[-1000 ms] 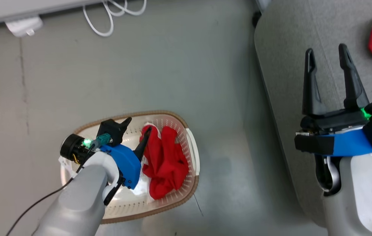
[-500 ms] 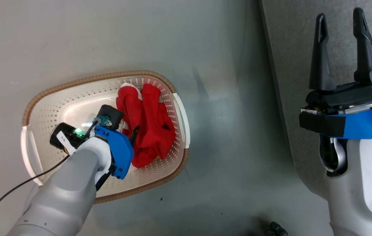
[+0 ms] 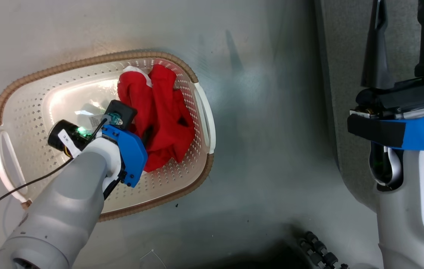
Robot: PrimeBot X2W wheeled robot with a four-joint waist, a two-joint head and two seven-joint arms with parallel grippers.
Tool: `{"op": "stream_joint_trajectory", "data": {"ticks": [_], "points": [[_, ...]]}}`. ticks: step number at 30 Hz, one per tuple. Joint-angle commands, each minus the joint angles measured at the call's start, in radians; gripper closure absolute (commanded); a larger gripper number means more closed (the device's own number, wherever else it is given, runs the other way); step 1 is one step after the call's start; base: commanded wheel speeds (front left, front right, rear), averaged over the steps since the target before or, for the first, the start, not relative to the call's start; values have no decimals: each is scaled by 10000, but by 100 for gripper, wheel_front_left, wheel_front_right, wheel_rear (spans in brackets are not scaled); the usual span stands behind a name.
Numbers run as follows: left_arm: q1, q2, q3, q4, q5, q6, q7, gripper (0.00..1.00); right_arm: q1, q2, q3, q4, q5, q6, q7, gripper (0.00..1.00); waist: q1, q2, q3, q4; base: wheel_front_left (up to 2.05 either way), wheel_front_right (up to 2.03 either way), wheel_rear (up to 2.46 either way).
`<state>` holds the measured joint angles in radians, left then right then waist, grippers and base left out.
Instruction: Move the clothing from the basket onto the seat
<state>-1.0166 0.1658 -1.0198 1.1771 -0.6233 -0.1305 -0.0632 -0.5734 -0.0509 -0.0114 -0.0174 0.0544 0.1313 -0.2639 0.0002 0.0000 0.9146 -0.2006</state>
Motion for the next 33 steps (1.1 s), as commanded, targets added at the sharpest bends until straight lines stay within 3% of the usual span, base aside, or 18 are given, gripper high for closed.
{"op": "stream_joint_trajectory", "data": {"ticks": [1, 8, 9, 10, 21, 33], "points": [[-198, 34, -108, 71, -76, 3, -53, 0, -163, 9, -35, -84, 48, -10, -8, 0, -2, 0, 213, -38, 0, 0, 0], [-464, -122, -660, 104, -426, 2, -166, 0, -118, 11, -178, -167, -49, -10, -8, 0, -2, 0, 553, 58, 0, 0, 0], [-484, -124, -745, 83, -456, 2, -155, 19, -119, 9, -197, -180, -69, -9, -10, 0, -2, 0, 572, 77, 0, 0, 0], [-537, -120, -815, 4, -509, 2, -293, 100, -121, 9, -213, -186, -87, -10, -8, 0, -2, 0, 593, 105, 0, 0, 0], [-540, -385, -1462, -311, -1272, 1, -1062, 100, -36, 9, -229, 12, -69, -11, -8, 0, -2, 0, 184, 419, 0, 0, 0], [-4, -470, -1677, -1078, -2226, 1, -1969, 100, 514, 8, -300, 423, -205, -11, -10, 0, -2, 0, -1435, 963, 0, 0, 0]]}}
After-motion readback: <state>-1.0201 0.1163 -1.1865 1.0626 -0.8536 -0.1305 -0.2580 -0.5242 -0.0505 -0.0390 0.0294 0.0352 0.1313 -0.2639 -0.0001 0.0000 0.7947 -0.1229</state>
